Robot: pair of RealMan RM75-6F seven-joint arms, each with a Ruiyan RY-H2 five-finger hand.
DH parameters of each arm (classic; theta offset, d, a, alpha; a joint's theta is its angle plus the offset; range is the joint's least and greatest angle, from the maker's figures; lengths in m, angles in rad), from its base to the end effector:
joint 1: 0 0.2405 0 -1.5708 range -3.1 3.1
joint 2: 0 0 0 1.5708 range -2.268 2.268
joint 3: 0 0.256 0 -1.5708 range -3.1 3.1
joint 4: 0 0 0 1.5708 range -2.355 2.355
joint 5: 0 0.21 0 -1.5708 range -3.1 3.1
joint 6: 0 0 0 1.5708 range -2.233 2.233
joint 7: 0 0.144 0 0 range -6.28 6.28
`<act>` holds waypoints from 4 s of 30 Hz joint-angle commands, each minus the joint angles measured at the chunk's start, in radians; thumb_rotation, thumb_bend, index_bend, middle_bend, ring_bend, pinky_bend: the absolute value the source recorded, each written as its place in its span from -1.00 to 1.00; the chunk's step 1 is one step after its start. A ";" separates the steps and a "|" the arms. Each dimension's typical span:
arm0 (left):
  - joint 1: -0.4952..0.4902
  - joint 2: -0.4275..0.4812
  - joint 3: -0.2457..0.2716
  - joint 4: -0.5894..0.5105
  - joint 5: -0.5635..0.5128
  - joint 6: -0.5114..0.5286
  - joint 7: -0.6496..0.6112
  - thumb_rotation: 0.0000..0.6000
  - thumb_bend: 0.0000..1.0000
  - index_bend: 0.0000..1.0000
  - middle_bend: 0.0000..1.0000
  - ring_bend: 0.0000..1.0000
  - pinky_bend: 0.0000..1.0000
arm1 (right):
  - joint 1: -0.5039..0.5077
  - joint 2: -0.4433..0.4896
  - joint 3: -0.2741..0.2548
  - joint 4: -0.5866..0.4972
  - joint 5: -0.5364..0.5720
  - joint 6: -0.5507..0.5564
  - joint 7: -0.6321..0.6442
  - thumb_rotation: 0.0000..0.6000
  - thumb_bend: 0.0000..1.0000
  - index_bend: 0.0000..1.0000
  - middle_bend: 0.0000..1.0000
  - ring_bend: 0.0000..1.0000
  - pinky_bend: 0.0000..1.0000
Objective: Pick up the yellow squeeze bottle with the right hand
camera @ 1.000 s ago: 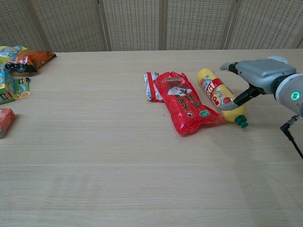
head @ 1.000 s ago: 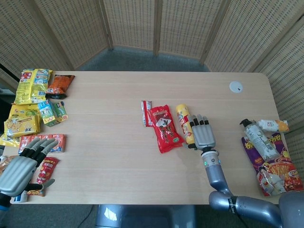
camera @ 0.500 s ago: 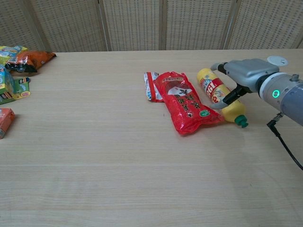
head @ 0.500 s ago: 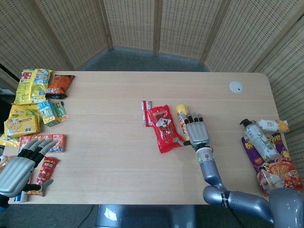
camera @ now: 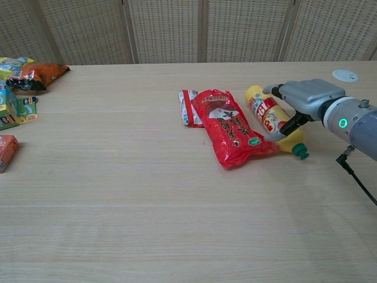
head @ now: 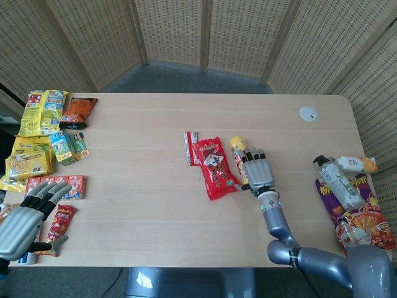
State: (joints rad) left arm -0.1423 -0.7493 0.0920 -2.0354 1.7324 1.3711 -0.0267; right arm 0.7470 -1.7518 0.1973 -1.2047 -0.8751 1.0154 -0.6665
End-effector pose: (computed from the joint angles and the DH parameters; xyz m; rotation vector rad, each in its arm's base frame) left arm -0.2257 0.1536 0.1883 -1.7077 -1.0245 -0.9369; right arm -0.1886 -0.3640 -0.0495 1.7172 -0.8285 0.6070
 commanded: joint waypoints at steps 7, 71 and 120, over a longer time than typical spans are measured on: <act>0.013 0.010 0.006 -0.015 0.010 0.015 0.011 0.92 -0.58 -1.00 -1.00 -1.00 -1.00 | -0.022 0.017 -0.046 0.098 -0.089 -0.023 0.062 0.27 -0.88 -1.00 -1.00 -1.00 -1.00; 0.063 0.045 0.018 -0.029 0.036 0.071 0.015 0.88 -0.58 -1.00 -1.00 -1.00 -1.00 | 0.128 -0.195 0.117 0.552 -0.067 -0.311 0.312 1.00 -0.65 -0.42 0.12 0.30 0.88; 0.124 0.018 0.057 -0.005 0.120 0.142 0.012 0.88 -0.58 -1.00 -1.00 -1.00 -1.00 | 0.131 0.378 0.310 -0.485 0.108 0.089 0.050 1.00 -0.28 0.16 0.75 0.95 1.00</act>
State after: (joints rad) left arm -0.0226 -0.7319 0.1456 -2.0398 1.8478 1.5086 -0.0177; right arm 0.8751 -1.3759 0.5071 -1.6864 -0.7695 1.1013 -0.6162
